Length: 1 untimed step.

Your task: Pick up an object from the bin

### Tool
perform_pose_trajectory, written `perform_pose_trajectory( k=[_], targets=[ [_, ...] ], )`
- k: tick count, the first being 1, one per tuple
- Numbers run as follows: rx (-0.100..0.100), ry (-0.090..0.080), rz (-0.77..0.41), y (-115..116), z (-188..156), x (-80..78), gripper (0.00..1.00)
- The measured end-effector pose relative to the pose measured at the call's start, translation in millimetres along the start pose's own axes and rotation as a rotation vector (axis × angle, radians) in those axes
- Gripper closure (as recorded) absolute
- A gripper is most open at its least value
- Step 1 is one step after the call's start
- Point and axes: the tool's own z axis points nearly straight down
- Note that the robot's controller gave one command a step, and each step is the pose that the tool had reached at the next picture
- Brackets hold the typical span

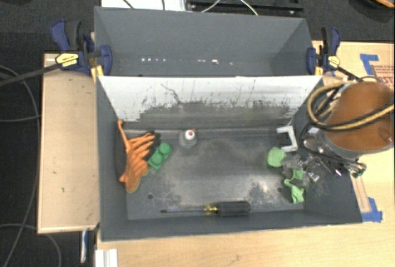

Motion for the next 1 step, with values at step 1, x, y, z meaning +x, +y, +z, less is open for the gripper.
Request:
perform_pose_trajectory(
  k=[1],
  targets=[
    [0.004,-0.003,-0.012,17.7,-95.3,-3.2,1.00]
  ],
)
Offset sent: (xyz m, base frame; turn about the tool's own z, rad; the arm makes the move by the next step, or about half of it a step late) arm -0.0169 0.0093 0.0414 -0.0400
